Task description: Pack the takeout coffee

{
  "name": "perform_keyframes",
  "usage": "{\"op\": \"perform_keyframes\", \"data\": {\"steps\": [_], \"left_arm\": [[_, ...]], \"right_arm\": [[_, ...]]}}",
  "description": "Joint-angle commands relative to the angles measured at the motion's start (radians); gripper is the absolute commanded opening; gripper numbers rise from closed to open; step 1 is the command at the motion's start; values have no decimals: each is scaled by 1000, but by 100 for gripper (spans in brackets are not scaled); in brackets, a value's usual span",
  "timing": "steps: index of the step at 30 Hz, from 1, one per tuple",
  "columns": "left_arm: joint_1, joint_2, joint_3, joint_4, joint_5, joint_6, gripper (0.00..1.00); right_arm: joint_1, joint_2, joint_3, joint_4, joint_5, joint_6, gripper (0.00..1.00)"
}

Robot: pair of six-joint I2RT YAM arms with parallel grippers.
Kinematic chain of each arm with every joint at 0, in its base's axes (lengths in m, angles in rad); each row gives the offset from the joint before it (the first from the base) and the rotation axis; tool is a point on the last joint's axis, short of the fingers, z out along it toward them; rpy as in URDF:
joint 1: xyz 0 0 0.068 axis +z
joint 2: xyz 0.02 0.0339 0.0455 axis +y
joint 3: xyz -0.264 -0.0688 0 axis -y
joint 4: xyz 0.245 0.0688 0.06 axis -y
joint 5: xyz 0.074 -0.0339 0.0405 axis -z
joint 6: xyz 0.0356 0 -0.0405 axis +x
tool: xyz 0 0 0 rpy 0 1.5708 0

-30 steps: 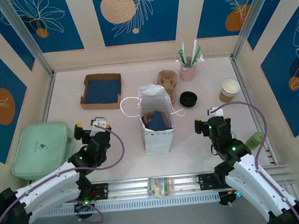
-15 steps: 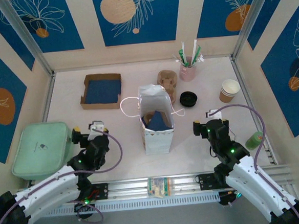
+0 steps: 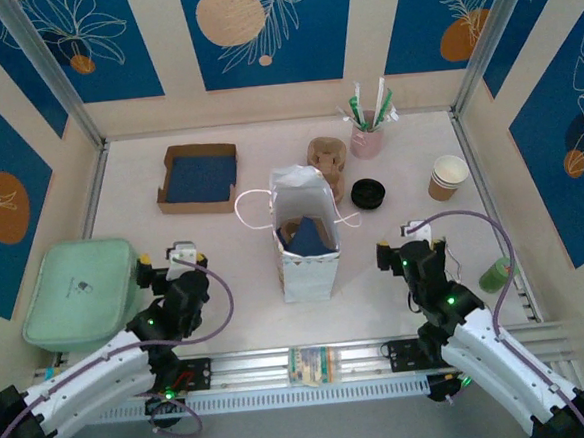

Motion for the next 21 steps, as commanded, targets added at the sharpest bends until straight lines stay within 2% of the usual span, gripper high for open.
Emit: {"op": "perform_keyframes", "data": {"steps": [1,12,21], "left_arm": [[9,8,-5,-9,-15,-15,100],[11,5,-7,-5,-12,-12,100],[24,-8,-21,34,-12,10,100]], "right_arm": [[8,-13,-14,45,33,17,99],[-20,24,-11,74,77,8,99],[-44,90,-12,162,56,-21,99]]}}
